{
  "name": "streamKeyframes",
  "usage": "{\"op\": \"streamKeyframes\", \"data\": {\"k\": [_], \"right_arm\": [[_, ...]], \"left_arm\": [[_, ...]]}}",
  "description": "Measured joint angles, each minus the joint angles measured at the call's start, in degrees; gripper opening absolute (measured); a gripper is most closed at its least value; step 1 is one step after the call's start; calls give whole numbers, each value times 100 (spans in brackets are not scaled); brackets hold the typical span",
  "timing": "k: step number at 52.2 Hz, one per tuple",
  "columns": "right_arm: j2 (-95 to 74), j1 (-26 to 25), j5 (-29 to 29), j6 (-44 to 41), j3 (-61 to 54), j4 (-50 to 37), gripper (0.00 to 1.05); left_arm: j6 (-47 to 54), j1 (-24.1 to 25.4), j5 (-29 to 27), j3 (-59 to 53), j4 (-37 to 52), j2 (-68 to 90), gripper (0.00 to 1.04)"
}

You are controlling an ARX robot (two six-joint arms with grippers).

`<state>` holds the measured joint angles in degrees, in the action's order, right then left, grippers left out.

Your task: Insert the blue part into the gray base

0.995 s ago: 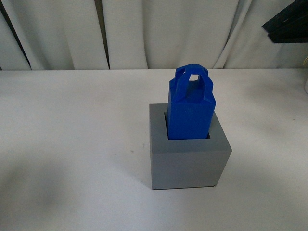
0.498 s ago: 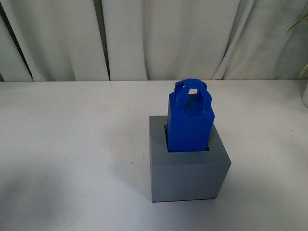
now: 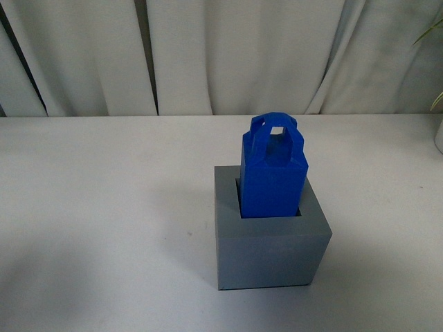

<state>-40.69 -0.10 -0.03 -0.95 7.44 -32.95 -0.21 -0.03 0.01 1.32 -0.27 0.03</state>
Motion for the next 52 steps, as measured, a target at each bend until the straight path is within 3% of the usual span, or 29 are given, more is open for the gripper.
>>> {"op": "streamKeyframes", "data": {"k": [1, 32, 52], "right_arm": [[81, 0, 2, -4, -50, 37, 1], [1685, 2, 0, 26, -717, 927, 2], [2739, 2, -2, 26, -717, 1941, 2]], "left_arm": [[0, 0, 0, 0, 2, 0, 99], [-2, 0, 0, 0, 2, 0, 99], [0, 0, 0, 0, 2, 0, 99]]}}
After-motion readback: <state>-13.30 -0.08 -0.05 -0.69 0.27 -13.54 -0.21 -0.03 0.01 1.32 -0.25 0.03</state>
